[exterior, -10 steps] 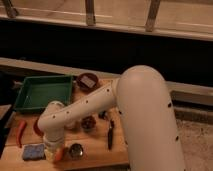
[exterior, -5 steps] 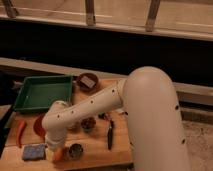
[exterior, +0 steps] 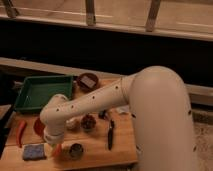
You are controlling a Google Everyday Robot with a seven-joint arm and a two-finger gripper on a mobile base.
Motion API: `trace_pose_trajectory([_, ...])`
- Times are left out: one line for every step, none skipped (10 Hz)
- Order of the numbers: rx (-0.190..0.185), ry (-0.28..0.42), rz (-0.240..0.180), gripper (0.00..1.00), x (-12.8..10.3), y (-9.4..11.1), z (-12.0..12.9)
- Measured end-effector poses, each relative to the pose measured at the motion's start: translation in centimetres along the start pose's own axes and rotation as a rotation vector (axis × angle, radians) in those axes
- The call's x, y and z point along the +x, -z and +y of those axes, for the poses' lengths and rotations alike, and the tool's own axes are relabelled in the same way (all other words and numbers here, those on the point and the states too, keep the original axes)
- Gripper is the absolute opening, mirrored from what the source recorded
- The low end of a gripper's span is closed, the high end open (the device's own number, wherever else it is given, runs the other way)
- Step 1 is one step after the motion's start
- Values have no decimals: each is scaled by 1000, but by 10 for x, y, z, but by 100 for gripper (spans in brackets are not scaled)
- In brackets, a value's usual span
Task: Place apple in table surface
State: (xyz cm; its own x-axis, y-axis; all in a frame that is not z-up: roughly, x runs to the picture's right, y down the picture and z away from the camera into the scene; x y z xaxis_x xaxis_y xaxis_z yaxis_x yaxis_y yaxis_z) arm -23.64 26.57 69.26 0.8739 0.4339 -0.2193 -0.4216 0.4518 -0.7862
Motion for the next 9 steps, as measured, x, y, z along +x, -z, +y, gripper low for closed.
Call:
trace_pose_trajectory([-2, 11, -9, 0, -1, 24, -3])
trace_pose_trajectory([-1, 16, -15, 0, -2, 37, -5])
trace_pose_trajectory([6, 21, -20, 0, -2, 59, -9])
trace_pose_trajectory([14, 20, -18, 0, -1, 79, -16])
trace_pose_trajectory([24, 12, -7, 0, 4, 97, -26])
trace_pose_trajectory([38, -10, 11, 0, 14, 116, -43])
trace_pose_trajectory([49, -51, 33, 0, 29, 129, -60])
trace_pose_trajectory([47, -93, 42, 0, 44, 135, -72])
trace_pose_trajectory([42, -137, 47, 0, 60, 139, -84])
